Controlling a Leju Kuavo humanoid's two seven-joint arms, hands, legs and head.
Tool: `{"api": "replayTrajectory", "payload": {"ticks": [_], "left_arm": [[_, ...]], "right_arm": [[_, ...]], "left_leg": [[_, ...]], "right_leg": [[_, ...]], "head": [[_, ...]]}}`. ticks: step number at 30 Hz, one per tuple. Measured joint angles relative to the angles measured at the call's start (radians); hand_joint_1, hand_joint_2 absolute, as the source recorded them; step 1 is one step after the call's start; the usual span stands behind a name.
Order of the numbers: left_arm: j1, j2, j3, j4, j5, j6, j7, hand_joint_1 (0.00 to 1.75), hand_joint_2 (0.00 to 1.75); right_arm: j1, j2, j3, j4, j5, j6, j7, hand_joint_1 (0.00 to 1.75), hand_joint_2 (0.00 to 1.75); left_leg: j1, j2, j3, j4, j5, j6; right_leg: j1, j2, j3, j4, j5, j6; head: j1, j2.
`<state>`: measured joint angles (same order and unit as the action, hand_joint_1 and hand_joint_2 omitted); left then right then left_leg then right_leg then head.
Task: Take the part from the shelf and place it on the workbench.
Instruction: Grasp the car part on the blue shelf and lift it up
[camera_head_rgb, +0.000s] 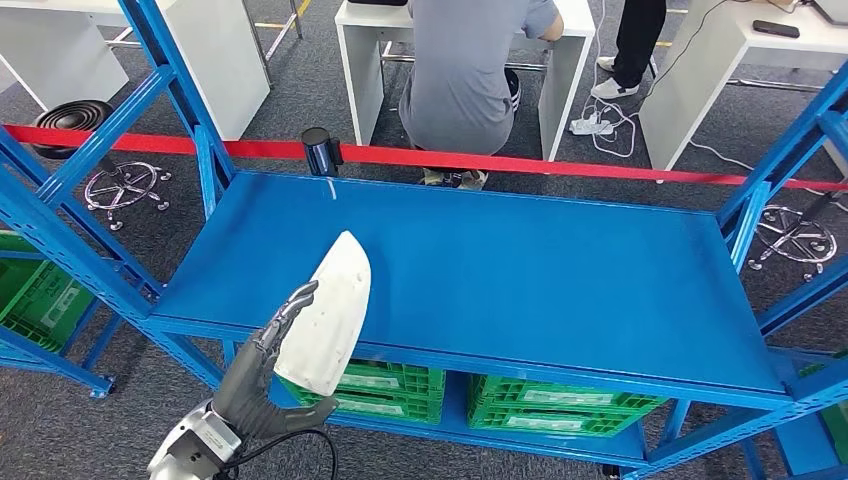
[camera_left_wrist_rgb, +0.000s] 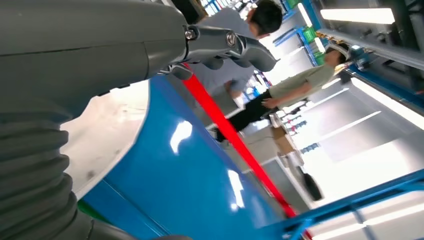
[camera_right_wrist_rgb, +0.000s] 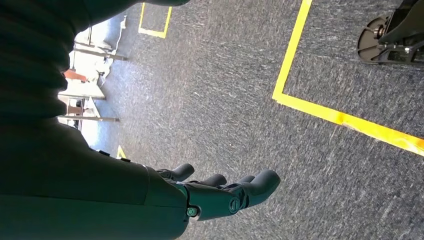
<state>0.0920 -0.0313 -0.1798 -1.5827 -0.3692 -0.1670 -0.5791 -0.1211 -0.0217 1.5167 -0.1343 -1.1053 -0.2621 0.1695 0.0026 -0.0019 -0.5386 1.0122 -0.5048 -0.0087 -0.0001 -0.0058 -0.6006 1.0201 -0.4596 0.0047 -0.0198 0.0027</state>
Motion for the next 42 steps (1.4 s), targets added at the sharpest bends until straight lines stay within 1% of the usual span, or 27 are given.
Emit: {"api": "replayTrajectory", "payload": {"ticks": [5, 14, 25, 31, 36, 42], "left_arm": [[0.034, 0.010, -0.018, -0.002, -0.096, 0.033, 0.029, 0.00, 1.75], [0.035, 0.032, -0.064, 0.056, -0.232, 0.119, 0.058, 0.00, 1.75], [0.009, 0.040, -0.076, 0.110, -0.309, 0.160, 0.092, 0.00, 1.75], [-0.017, 0.041, -0.083, 0.165, -0.406, 0.247, 0.116, 0.00, 1.75], [-0.028, 0.041, -0.083, 0.199, -0.443, 0.290, 0.130, 0.00, 1.75], [-0.048, 0.044, -0.083, 0.259, -0.520, 0.345, 0.168, 0.00, 1.75]], "right_arm": [[0.000, 0.000, 0.000, 0.000, -0.003, 0.000, -0.001, 0.00, 1.75], [0.000, 0.000, 0.000, 0.000, -0.023, -0.003, -0.002, 0.00, 1.75], [0.001, 0.000, 0.000, 0.000, -0.039, -0.006, -0.012, 0.00, 1.75], [0.001, 0.000, 0.000, 0.000, -0.049, -0.009, -0.013, 0.00, 1.75], [0.001, 0.000, 0.000, 0.000, -0.053, -0.011, -0.012, 0.00, 1.75], [0.001, 0.000, 0.000, 0.000, -0.060, -0.018, -0.018, 0.00, 1.75]], "left_leg": [[0.000, 0.000, 0.000, 0.000, 0.000, 0.000], [0.000, 0.000, 0.000, 0.000, 0.000, 0.000], [0.000, 0.000, 0.000, 0.000, 0.000, 0.000], [0.000, 0.000, 0.000, 0.000, 0.000, 0.000], [0.000, 0.000, 0.000, 0.000, 0.000, 0.000], [0.000, 0.000, 0.000, 0.000, 0.000, 0.000]], "right_leg": [[0.000, 0.000, 0.000, 0.000, 0.000, 0.000], [0.000, 0.000, 0.000, 0.000, 0.000, 0.000], [0.000, 0.000, 0.000, 0.000, 0.000, 0.000], [0.000, 0.000, 0.000, 0.000, 0.000, 0.000], [0.000, 0.000, 0.000, 0.000, 0.000, 0.000], [0.000, 0.000, 0.000, 0.000, 0.000, 0.000]], "head": [[0.000, 0.000], [0.000, 0.000], [0.000, 0.000], [0.000, 0.000], [0.000, 0.000], [0.000, 0.000]]}}
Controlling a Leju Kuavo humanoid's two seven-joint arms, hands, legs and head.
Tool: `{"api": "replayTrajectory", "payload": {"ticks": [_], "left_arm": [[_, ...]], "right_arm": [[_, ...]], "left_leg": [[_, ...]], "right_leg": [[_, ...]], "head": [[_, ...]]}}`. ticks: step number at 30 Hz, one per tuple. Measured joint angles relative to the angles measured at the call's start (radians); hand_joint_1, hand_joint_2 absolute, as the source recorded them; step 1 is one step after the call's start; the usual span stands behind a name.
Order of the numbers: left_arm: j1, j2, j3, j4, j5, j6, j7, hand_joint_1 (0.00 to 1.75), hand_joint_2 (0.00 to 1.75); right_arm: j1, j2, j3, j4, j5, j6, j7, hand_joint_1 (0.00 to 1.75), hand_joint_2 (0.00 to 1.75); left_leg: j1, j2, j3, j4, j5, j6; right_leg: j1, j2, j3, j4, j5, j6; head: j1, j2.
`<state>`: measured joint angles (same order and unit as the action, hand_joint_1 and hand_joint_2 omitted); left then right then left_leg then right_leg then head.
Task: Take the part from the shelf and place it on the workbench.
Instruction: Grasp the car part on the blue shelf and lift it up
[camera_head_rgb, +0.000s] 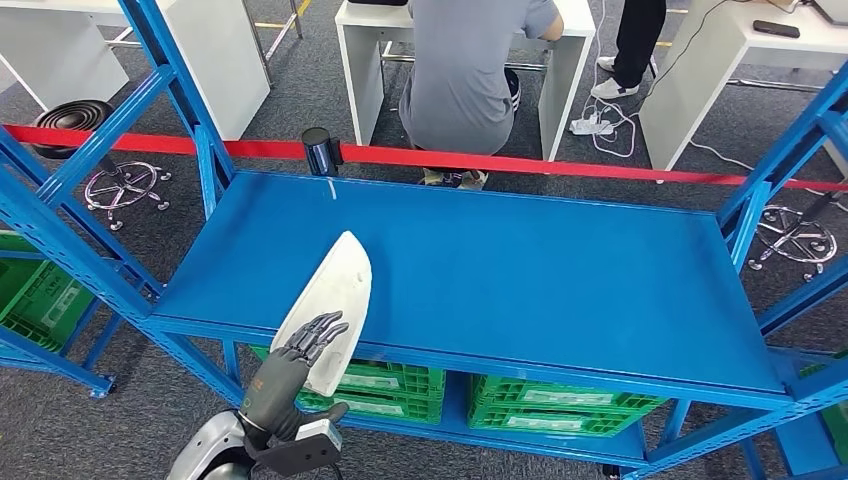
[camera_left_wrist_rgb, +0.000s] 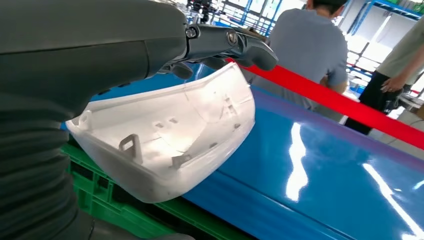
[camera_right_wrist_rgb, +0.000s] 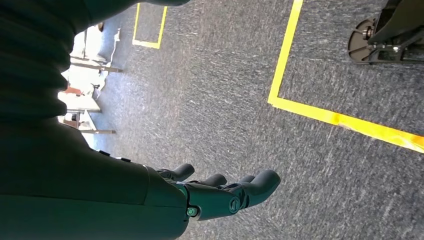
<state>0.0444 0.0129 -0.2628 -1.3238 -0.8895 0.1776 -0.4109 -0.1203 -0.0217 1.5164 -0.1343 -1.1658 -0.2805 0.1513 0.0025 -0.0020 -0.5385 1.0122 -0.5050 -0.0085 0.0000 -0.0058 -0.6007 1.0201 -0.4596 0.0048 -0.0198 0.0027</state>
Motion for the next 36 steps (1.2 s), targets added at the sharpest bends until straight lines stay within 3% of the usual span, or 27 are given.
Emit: {"api": "replayTrajectory", "payload": {"ticks": [9, 13, 30, 36], "left_arm": [[-0.031, 0.006, 0.000, 0.086, -0.049, 0.024, 0.026, 0.00, 1.75], [-0.052, 0.007, 0.000, 0.126, -0.075, 0.038, 0.044, 1.75, 1.75], [-0.121, -0.004, 0.000, 0.229, -0.120, 0.133, 0.034, 1.75, 1.75], [-0.117, -0.017, 0.000, 0.210, -0.033, 0.194, -0.056, 1.75, 1.75]], "right_arm": [[0.000, 0.000, 0.000, 0.000, -0.003, -0.001, 0.000, 0.00, 1.75], [0.000, 0.000, 0.000, 0.000, -0.011, -0.001, 0.001, 0.00, 1.75], [0.002, 0.000, 0.000, 0.000, -0.029, -0.001, 0.000, 0.00, 1.75], [0.003, 0.000, 0.000, 0.000, -0.033, -0.003, -0.001, 0.00, 1.75]], "left_leg": [[0.000, 0.000, 0.000, 0.000, 0.000, 0.000], [0.000, 0.000, 0.000, 0.000, 0.000, 0.000], [0.000, 0.000, 0.000, 0.000, 0.000, 0.000], [0.000, 0.000, 0.000, 0.000, 0.000, 0.000]], "right_leg": [[0.000, 0.000, 0.000, 0.000, 0.000, 0.000], [0.000, 0.000, 0.000, 0.000, 0.000, 0.000], [0.000, 0.000, 0.000, 0.000, 0.000, 0.000], [0.000, 0.000, 0.000, 0.000, 0.000, 0.000]], "head": [[0.000, 0.000], [0.000, 0.000], [0.000, 0.000], [0.000, 0.000]]}}
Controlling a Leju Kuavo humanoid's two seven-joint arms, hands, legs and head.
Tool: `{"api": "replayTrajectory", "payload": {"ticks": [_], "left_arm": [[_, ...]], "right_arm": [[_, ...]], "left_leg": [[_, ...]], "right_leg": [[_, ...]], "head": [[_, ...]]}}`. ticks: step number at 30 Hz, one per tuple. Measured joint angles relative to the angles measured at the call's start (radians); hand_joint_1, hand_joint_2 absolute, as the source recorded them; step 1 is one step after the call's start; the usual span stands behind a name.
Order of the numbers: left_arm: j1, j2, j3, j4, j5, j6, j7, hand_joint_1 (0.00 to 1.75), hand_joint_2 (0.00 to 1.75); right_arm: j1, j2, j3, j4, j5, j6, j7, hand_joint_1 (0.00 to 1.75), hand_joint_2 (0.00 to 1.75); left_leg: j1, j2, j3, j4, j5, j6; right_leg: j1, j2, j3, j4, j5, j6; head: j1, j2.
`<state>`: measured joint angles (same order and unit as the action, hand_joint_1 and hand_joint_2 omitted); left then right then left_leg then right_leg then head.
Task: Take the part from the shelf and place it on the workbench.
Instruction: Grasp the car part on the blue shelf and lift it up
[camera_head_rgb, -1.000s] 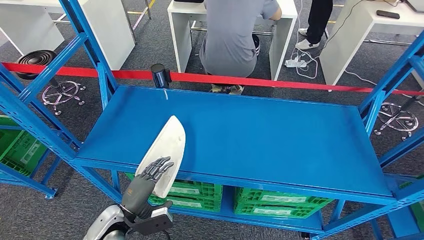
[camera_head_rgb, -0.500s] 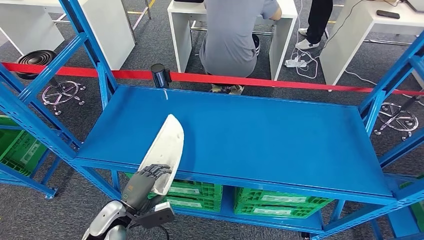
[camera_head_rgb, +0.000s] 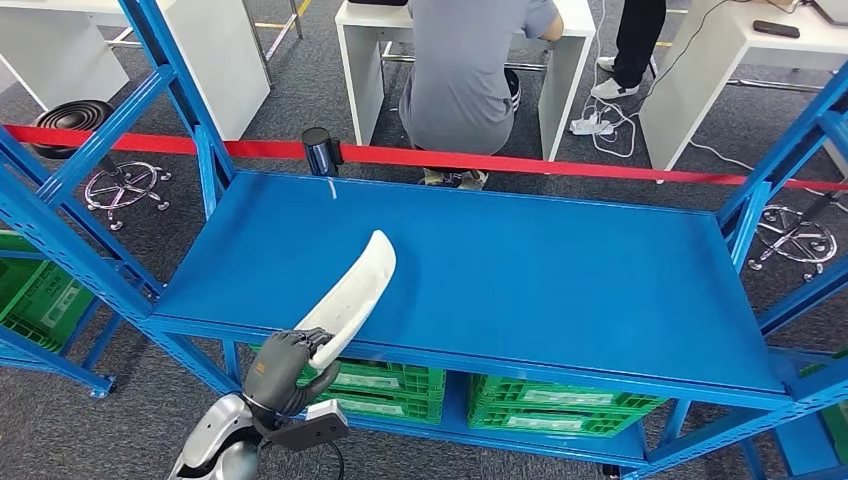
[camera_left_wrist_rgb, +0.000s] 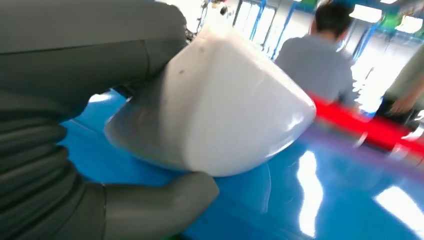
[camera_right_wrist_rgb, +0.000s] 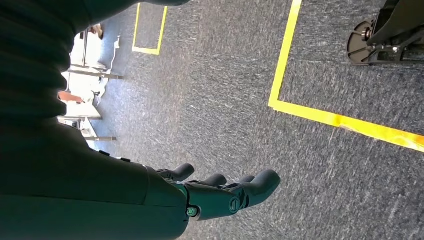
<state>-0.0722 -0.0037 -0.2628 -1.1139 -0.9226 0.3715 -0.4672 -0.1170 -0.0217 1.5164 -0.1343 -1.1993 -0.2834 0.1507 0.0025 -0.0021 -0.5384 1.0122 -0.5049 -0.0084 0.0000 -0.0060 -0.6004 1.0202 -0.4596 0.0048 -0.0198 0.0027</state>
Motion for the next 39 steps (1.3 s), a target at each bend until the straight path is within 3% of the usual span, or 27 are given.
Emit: {"api": "replayTrajectory", "payload": {"ticks": [7, 20, 23, 34, 39], "left_arm": [[0.033, -0.016, 0.000, -0.136, 0.141, 0.041, -0.100, 1.75, 1.75], [0.087, -0.021, 0.000, -0.359, 0.136, 0.146, -0.156, 1.75, 1.75], [0.093, -0.022, -0.001, -0.392, 0.203, 0.091, -0.165, 1.75, 1.75], [0.102, -0.029, -0.016, -0.447, 0.577, -0.336, -0.209, 1.75, 1.75], [0.100, -0.035, -0.016, -0.450, 0.605, -0.375, -0.209, 1.75, 1.75]], "right_arm": [[0.001, 0.000, 0.000, 0.000, -0.001, 0.000, 0.000, 0.00, 1.75], [0.001, 0.004, 0.000, 0.000, 0.020, 0.001, 0.000, 0.00, 1.75], [0.001, 0.006, 0.000, 0.000, 0.029, 0.002, 0.000, 0.00, 1.75], [0.000, 0.008, 0.000, 0.000, 0.064, 0.020, -0.016, 0.00, 1.75], [0.000, 0.008, 0.000, 0.000, 0.072, 0.027, -0.028, 0.00, 1.75]], "left_leg": [[0.000, 0.000, 0.000, 0.000, 0.000, 0.000], [0.000, 0.000, 0.000, 0.000, 0.000, 0.000], [0.000, 0.000, 0.000, 0.000, 0.000, 0.000], [0.000, 0.000, 0.000, 0.000, 0.000, 0.000], [0.000, 0.000, 0.000, 0.000, 0.000, 0.000]], "right_leg": [[0.000, 0.000, 0.000, 0.000, 0.000, 0.000], [0.000, 0.000, 0.000, 0.000, 0.000, 0.000], [0.000, 0.000, 0.000, 0.000, 0.000, 0.000], [0.000, 0.000, -0.001, 0.000, 0.000, 0.000], [0.000, 0.000, 0.000, 0.000, 0.000, 0.000]], "head": [[0.000, 0.000], [0.000, 0.000], [0.000, 0.000], [0.000, 0.000], [0.000, 0.000]]}}
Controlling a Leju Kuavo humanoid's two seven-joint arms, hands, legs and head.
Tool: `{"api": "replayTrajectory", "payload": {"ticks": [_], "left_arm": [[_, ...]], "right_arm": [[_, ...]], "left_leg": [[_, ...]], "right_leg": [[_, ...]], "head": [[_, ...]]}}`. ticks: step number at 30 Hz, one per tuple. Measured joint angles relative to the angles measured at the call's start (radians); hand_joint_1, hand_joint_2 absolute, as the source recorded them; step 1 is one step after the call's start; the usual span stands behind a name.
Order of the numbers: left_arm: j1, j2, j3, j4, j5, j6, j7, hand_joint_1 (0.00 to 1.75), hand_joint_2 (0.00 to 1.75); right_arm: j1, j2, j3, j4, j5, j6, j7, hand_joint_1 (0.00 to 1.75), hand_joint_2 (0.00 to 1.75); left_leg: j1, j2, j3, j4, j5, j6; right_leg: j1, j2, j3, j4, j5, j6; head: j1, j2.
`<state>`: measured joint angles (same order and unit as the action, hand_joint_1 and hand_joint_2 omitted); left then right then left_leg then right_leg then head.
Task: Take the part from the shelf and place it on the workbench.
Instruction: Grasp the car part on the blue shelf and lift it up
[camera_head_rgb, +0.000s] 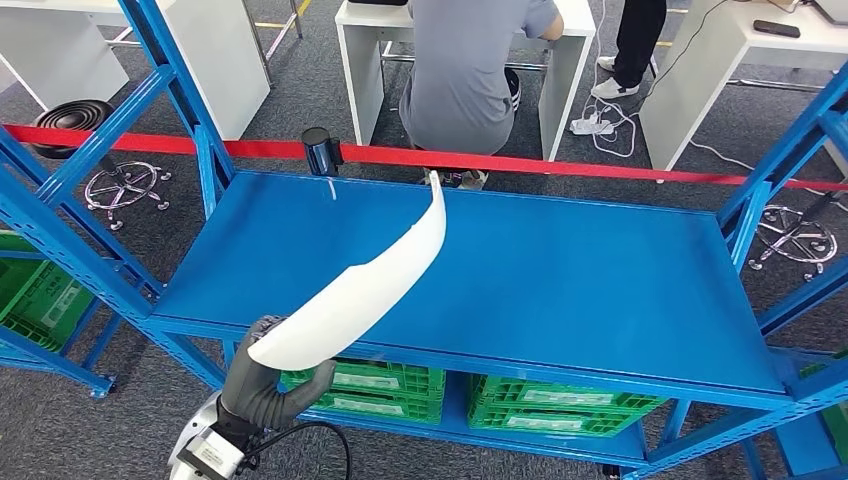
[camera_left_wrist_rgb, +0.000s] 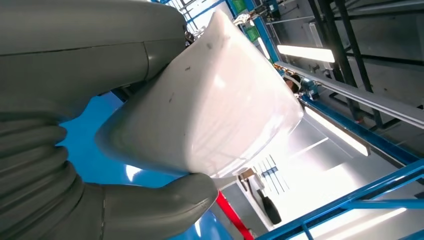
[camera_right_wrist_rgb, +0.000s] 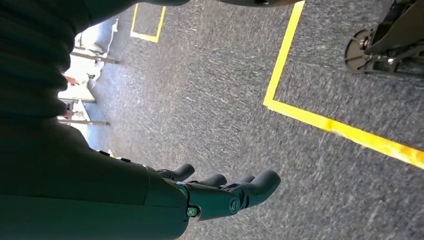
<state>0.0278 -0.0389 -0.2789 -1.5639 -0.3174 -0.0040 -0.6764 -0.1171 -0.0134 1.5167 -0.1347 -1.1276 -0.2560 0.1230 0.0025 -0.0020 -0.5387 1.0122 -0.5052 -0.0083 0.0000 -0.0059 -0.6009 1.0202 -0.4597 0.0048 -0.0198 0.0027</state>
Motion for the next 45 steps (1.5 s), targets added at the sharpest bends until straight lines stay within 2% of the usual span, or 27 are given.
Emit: {"api": "replayTrajectory", "payload": {"ticks": [5, 11, 19, 25, 27, 29, 31, 32, 33, 34, 36, 37, 38, 42, 43, 45], "left_arm": [[-0.005, -0.002, 0.000, -0.001, 0.020, -0.057, -0.003, 1.75, 1.75], [-0.006, -0.003, 0.001, -0.006, 0.121, -0.208, -0.020, 1.75, 1.75], [-0.010, -0.001, 0.006, -0.006, 0.160, -0.237, -0.020, 1.75, 1.75], [-0.028, -0.002, 0.011, 0.003, 0.153, -0.242, -0.020, 1.75, 1.75], [-0.032, -0.004, 0.012, 0.005, 0.150, -0.242, -0.020, 1.75, 1.75], [-0.037, -0.009, 0.012, 0.007, 0.146, -0.243, -0.020, 1.75, 1.75], [-0.040, -0.013, 0.013, 0.012, 0.145, -0.244, -0.019, 1.75, 1.75], [-0.040, -0.014, 0.013, 0.014, 0.144, -0.244, -0.019, 1.75, 1.75], [-0.041, -0.015, 0.013, 0.018, 0.143, -0.245, -0.018, 1.75, 1.75], [-0.043, -0.015, 0.013, 0.021, 0.142, -0.245, -0.016, 1.75, 1.75], [-0.054, -0.019, 0.013, 0.030, 0.139, -0.250, -0.008, 1.75, 1.75], [-0.062, -0.020, 0.013, 0.034, 0.140, -0.253, -0.004, 1.75, 1.75], [-0.070, -0.022, 0.013, 0.039, 0.142, -0.257, 0.001, 1.75, 1.75], [-0.092, -0.026, 0.013, 0.055, 0.150, -0.267, 0.006, 1.75, 1.75], [-0.097, -0.026, 0.013, 0.059, 0.152, -0.269, 0.006, 1.75, 1.75], [-0.106, -0.026, 0.011, 0.068, 0.153, -0.275, 0.006, 1.75, 1.75]], "right_arm": [[0.000, 0.000, 0.000, 0.000, 0.005, 0.041, -0.074, 0.00, 1.75], [0.001, 0.000, 0.000, 0.000, 0.004, 0.045, -0.156, 0.00, 1.75], [0.000, -0.001, 0.000, 0.000, 0.003, 0.021, -0.184, 0.00, 1.75], [0.000, 0.004, 0.000, 0.000, 0.033, -0.054, -0.155, 0.00, 1.75], [-0.001, 0.006, 0.000, 0.000, 0.026, -0.090, -0.160, 0.00, 1.75], [-0.002, 0.006, -0.001, 0.000, 0.012, -0.107, -0.164, 0.00, 1.75], [-0.002, 0.006, -0.001, 0.000, 0.006, -0.113, -0.165, 0.00, 1.75], [-0.001, 0.006, -0.001, 0.000, 0.004, -0.114, -0.166, 0.00, 1.75], [0.000, 0.006, -0.001, 0.000, 0.003, -0.114, -0.166, 0.00, 1.75], [0.000, 0.006, -0.001, 0.000, 0.001, -0.114, -0.167, 0.00, 1.75], [0.000, 0.005, -0.001, 0.000, -0.006, -0.115, -0.168, 0.00, 1.75], [-0.001, 0.005, -0.001, 0.000, -0.012, -0.114, -0.168, 0.00, 1.75], [-0.002, 0.006, -0.002, 0.000, -0.021, -0.110, -0.168, 0.00, 1.75], [-0.003, 0.005, -0.006, 0.000, -0.045, -0.077, -0.153, 0.00, 1.75], [-0.003, 0.005, -0.006, 0.000, -0.043, -0.064, -0.144, 0.00, 1.75], [-0.004, 0.004, -0.006, 0.000, -0.039, -0.032, -0.127, 0.00, 1.75]], "left_leg": [[0.000, 0.000, 0.000, 0.000, 0.000, 0.000], [0.000, 0.000, 0.000, 0.000, 0.000, 0.000], [-0.006, 0.000, 0.000, 0.001, -0.001, 0.002], [-0.013, 0.000, -0.002, 0.003, 0.000, 0.014], [-0.008, 0.000, 0.002, -0.008, 0.009, 0.023], [0.000, 0.002, 0.004, -0.018, 0.018, 0.031], [0.001, 0.003, 0.000, -0.018, 0.020, 0.033], [0.002, 0.003, -0.002, -0.016, 0.020, 0.033], [0.003, 0.002, -0.003, -0.014, 0.019, 0.031], [0.005, 0.002, -0.004, -0.011, 0.018, 0.028], [0.011, 0.000, -0.006, 0.000, 0.014, 0.016], [0.012, -0.002, -0.008, 0.007, 0.011, 0.008], [0.011, -0.004, -0.010, 0.012, 0.009, 0.000], [0.013, -0.005, -0.016, 0.013, 0.010, -0.027], [0.015, -0.005, -0.023, 0.028, -0.005, -0.032], [0.016, -0.003, -0.058, 0.118, -0.074, -0.038]], "right_leg": [[0.000, 0.000, 0.000, 0.000, 0.000, 0.000], [-0.001, 0.000, 0.000, 0.000, 0.000, 0.000], [-0.007, 0.000, 0.000, 0.000, 0.002, 0.002], [-0.015, -0.001, 0.001, -0.003, 0.006, 0.013], [-0.014, 0.000, -0.002, 0.004, 0.001, 0.018], [-0.013, 0.003, -0.030, 0.068, -0.043, 0.023], [-0.016, 0.004, -0.089, 0.198, -0.111, 0.028], [-0.018, 0.004, -0.114, 0.253, -0.132, 0.031], [-0.020, 0.004, -0.124, 0.278, -0.135, 0.034], [-0.022, 0.004, -0.113, 0.260, -0.118, 0.036], [-0.029, 0.004, -0.045, 0.133, -0.059, 0.041], [-0.028, 0.007, -0.014, 0.072, -0.037, 0.039], [-0.028, 0.010, 0.005, 0.034, -0.026, 0.034], [-0.022, 0.014, 0.000, 0.023, -0.016, -0.001], [-0.022, 0.013, -0.004, 0.020, -0.012, -0.009], [-0.022, 0.010, -0.015, 0.018, -0.002, -0.021]], "head": [[0.000, 0.000], [0.000, 0.000], [0.000, 0.000], [0.000, 0.000], [0.000, 0.000], [0.005, 0.000], [0.013, 0.000], [0.015, 0.000], [0.015, 0.000], [0.016, 0.000], [0.018, 0.000], [0.020, 0.000], [0.020, 0.000], [0.016, 0.000], [0.014, 0.000], [0.005, 0.000]]}}
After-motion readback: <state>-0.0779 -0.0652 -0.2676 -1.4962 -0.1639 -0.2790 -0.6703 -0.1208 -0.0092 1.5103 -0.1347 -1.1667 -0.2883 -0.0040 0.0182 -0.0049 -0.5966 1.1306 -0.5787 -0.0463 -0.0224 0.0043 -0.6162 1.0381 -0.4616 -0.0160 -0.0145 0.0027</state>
